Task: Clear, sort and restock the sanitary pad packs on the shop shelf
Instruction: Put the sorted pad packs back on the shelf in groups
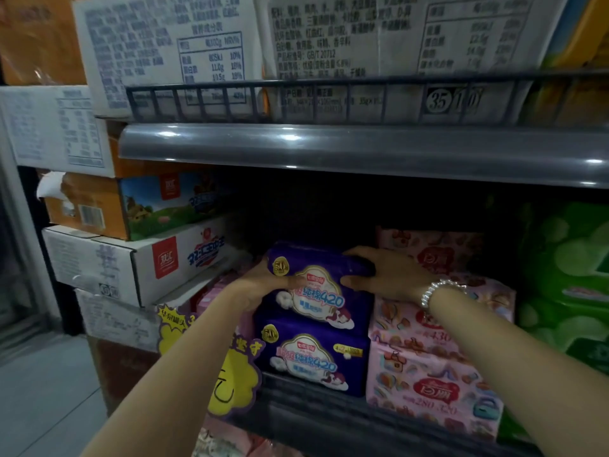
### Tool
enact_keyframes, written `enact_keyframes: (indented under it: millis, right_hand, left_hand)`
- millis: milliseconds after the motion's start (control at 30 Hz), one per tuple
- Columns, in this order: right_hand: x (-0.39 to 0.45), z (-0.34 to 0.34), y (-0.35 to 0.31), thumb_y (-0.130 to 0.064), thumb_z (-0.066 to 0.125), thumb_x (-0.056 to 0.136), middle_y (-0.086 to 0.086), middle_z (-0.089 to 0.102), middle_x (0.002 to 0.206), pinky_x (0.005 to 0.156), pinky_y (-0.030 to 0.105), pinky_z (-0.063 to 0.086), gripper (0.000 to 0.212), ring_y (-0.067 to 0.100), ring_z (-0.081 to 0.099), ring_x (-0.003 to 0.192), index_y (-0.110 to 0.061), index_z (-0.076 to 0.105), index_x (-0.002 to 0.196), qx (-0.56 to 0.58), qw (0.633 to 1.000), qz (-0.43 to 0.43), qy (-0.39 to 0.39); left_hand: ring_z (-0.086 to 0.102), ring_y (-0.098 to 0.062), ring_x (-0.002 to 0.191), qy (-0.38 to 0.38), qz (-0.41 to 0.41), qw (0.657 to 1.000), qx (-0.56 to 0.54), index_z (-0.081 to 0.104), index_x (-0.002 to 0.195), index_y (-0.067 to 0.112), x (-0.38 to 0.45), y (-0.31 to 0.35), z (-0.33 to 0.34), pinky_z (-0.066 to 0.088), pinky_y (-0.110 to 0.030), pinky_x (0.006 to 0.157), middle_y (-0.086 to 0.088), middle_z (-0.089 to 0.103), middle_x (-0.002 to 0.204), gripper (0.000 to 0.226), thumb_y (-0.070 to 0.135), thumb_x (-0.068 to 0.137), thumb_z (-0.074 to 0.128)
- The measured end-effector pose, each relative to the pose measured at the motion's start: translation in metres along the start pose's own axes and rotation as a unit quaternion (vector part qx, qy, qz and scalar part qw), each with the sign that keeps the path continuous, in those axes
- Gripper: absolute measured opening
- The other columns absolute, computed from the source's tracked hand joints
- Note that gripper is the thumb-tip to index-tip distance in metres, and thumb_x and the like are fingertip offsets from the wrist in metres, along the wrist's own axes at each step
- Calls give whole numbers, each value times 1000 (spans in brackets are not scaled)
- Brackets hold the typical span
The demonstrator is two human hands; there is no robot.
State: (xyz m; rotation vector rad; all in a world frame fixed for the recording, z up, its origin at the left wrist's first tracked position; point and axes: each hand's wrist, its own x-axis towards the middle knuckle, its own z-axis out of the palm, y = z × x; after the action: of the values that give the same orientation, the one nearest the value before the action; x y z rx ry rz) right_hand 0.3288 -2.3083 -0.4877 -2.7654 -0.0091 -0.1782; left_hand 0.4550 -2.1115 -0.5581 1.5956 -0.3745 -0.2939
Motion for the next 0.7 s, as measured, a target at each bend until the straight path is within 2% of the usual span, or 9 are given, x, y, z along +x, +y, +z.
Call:
enact_keyframes:
  millis: [100, 167, 233, 300, 367, 500, 567, 633, 700]
  right_hand:
    - [0, -1, 1, -45, 61, 90, -5, 53, 138, 85, 16, 33, 53, 15, 52, 121, -35, 42, 139, 23, 1000, 1, -3]
    - [0, -2, 2, -45, 63, 89, -5, 53, 138, 84, 16, 33, 54, 13, 51, 119, -36, 43, 138, 40, 999, -1, -3]
    - [-1, -2, 2, -46, 63, 88, -6, 53, 137, 84, 16, 33, 54, 12, 51, 117, -36, 44, 138, 43, 999, -3, -5]
    - [-1, 0, 1, -48, 63, 87, -6, 51, 139, 90, 19, 38, 56, 14, 51, 121, -37, 43, 138, 40, 999, -7, -9]
    - [-3, 2, 0, -49, 63, 87, -6, 49, 143, 99, 22, 39, 59, 15, 49, 126, -39, 41, 140, 27, 999, -13, -12]
    - [-5, 4, -2, -51, 59, 89, -4, 41, 150, 101, 21, 34, 65, 19, 44, 133, -42, 29, 147, -54, 998, -22, -20]
    - [-6, 4, -3, -53, 57, 90, -3, 39, 152, 101, 21, 34, 66, 19, 42, 135, -43, 26, 148, -70, 997, -22, -25]
    - [-6, 6, -6, -57, 56, 88, -4, 37, 153, 103, 22, 34, 69, 19, 40, 136, -43, 25, 148, -70, 997, -15, -24]
    - [-7, 10, -12, -66, 53, 85, -5, 30, 157, 108, 26, 30, 75, 21, 34, 140, -43, 22, 149, -99, 995, -9, -12]
  left_hand:
    - [63, -23, 111, 8, 29, 1000, -3, 45, 138, 12, -4, 1, -3, 50, -42, 99, -7, 66, 121, 127, 33, 26, 99]
    - [60, -19, 115, 1, 61, 998, 18, 35, 146, 17, -7, 2, -6, 47, -42, 102, -3, 62, 128, 139, 39, 24, 99]
    - [57, -16, 118, 8, 86, 996, 38, 28, 149, 22, -12, 3, -5, 46, -38, 103, 0, 55, 133, 130, 30, 38, 96]
    - [58, -12, 110, 23, 83, 996, 33, 28, 147, 22, -14, -2, -3, 52, -26, 91, 0, 55, 131, 110, 11, 56, 89]
    - [58, -11, 107, 34, 73, 995, 61, 33, 143, 19, -16, -7, -2, 51, -17, 82, 0, 56, 129, 98, 9, 61, 87]
    - [53, -14, 118, 37, 66, 987, 139, 31, 146, 14, -20, -7, -4, 42, -22, 94, -5, 53, 137, 103, 20, 61, 88]
    - [51, -14, 120, 37, 53, 980, 186, 30, 146, 17, -27, -3, -6, 40, -24, 99, -2, 51, 139, 110, 43, 56, 88]
    - [45, -19, 129, 26, 32, 965, 260, 29, 147, 21, -37, -1, -11, 37, -32, 108, 0, 44, 146, 121, 69, 47, 79]
    - [29, -26, 142, 21, 0, 932, 362, 21, 151, 20, -48, -3, -20, 28, -38, 114, -4, 29, 155, 109, 74, 66, 62]
